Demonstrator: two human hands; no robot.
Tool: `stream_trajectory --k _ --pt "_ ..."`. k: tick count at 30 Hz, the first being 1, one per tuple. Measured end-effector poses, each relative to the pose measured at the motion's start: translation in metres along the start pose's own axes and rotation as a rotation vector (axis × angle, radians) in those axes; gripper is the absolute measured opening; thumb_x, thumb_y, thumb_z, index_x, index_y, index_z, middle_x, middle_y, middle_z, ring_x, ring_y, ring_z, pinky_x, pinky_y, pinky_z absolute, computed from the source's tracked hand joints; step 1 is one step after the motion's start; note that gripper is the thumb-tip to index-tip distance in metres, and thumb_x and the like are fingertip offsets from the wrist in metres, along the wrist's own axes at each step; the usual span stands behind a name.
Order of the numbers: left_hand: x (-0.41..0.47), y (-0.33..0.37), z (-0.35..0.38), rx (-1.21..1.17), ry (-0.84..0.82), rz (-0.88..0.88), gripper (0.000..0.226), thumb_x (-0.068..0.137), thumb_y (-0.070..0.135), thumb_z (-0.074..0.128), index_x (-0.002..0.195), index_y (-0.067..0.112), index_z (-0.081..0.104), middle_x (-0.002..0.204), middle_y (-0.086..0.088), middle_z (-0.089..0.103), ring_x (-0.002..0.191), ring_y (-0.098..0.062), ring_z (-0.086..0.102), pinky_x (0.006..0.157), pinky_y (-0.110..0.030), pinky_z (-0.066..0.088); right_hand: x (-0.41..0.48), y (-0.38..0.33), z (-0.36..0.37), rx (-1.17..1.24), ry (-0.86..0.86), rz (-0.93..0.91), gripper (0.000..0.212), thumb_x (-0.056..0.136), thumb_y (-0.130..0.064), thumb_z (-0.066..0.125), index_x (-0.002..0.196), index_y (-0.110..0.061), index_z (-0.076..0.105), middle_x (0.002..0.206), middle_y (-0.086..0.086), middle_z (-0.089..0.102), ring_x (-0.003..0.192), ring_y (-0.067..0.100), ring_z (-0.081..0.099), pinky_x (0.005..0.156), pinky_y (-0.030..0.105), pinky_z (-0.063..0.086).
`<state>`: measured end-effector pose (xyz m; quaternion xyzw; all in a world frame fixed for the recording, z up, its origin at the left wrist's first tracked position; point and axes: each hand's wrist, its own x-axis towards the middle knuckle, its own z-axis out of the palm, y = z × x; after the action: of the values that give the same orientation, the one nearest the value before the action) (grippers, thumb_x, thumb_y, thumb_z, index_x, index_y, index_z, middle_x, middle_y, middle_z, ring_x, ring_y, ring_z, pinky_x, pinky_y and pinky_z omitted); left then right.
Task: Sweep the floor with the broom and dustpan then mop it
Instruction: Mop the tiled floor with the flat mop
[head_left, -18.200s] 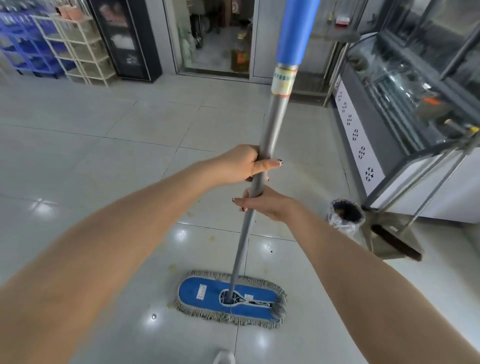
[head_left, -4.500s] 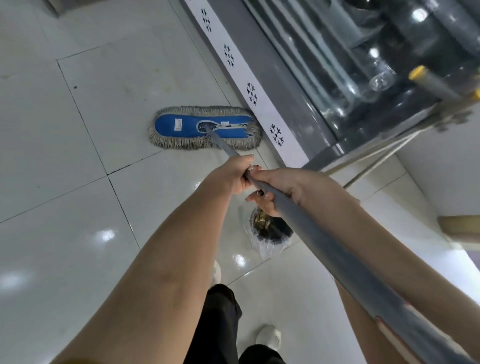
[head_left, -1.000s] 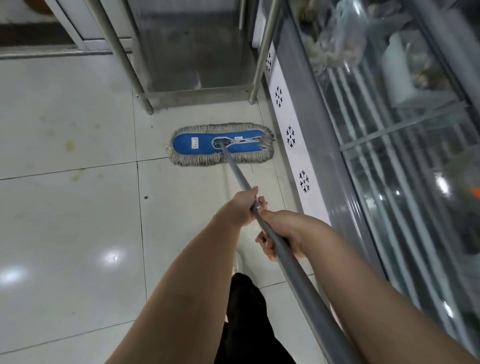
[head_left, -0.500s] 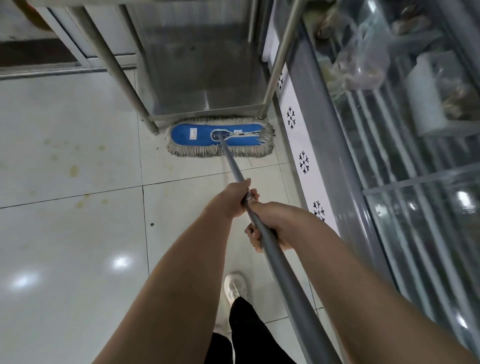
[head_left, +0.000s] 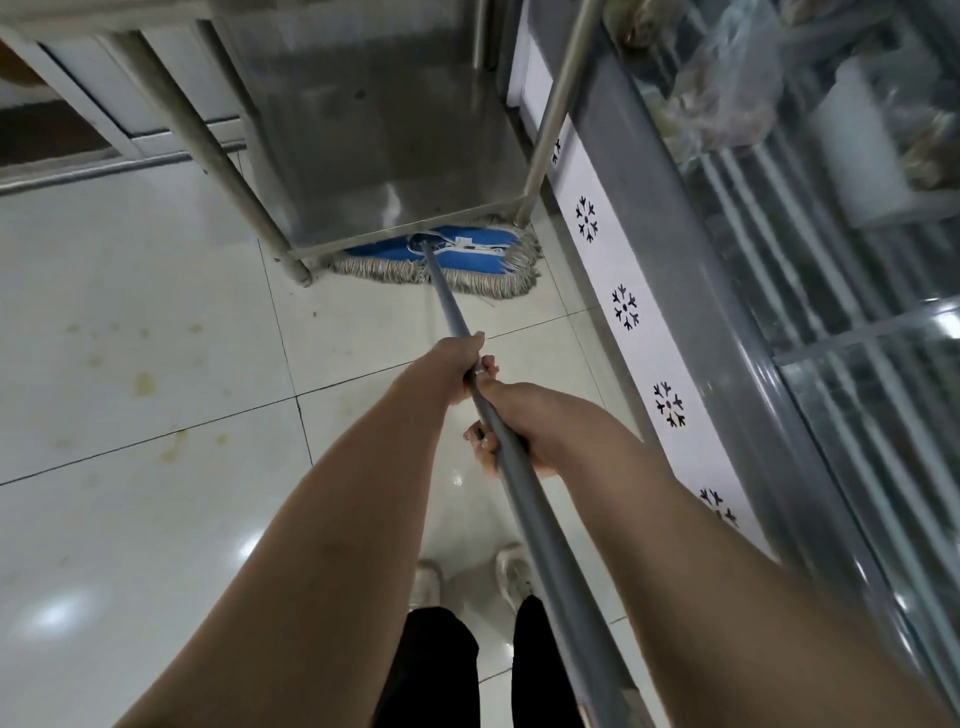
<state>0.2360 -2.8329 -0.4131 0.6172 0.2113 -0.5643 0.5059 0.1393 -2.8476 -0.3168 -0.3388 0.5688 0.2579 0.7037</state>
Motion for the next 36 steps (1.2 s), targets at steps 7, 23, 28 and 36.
stream_trajectory --k 7,23,28,36 --pt "-0.010 -0.033 -0.024 -0.019 -0.034 -0.029 0.017 0.099 0.017 0.047 0.104 0.004 0.038 0.068 -0.007 0.041 0.045 -0.012 0.045 0.032 -0.014 0.037 0.004 0.052 0.019 0.090 0.053 -0.032 0.046 0.093 -0.054 0.047 0.093 -0.007 0.046 0.065 0.008 0.048 0.029 0.011 0.039 0.036 0.015 0.039" --pt "-0.099 -0.145 -0.051 -0.002 -0.049 -0.091 0.027 0.100 0.020 0.046 0.077 0.006 0.041 0.066 -0.004 0.042 0.054 -0.010 0.041 0.034 -0.015 0.040 -0.058 0.177 0.038 0.083 0.121 0.036 0.043 0.093 -0.050 0.051 0.088 -0.008 0.044 0.057 0.006 0.046 0.025 0.010 0.036 0.033 0.013 0.037" --pt "-0.127 -0.205 -0.052 -0.012 -0.064 -0.112 0.030 0.100 0.023 0.045 0.075 0.007 0.042 0.064 -0.002 0.041 0.054 -0.010 0.040 0.036 -0.016 0.040 -0.078 0.238 0.028 0.003 0.118 0.021 0.040 0.095 -0.048 0.048 0.083 -0.010 0.042 0.045 0.005 0.046 0.024 0.009 0.035 0.032 0.013 0.035" --pt "-0.170 -0.320 -0.045 -0.115 -0.060 -0.097 0.027 0.100 0.020 0.046 0.077 0.006 0.041 0.064 -0.005 0.040 0.050 -0.012 0.042 0.032 -0.013 0.041 -0.103 0.355 -0.008 -0.005 0.077 0.012 0.036 0.096 -0.045 0.048 0.085 -0.011 0.043 0.059 0.004 0.039 0.023 0.009 0.033 0.034 0.009 0.032"
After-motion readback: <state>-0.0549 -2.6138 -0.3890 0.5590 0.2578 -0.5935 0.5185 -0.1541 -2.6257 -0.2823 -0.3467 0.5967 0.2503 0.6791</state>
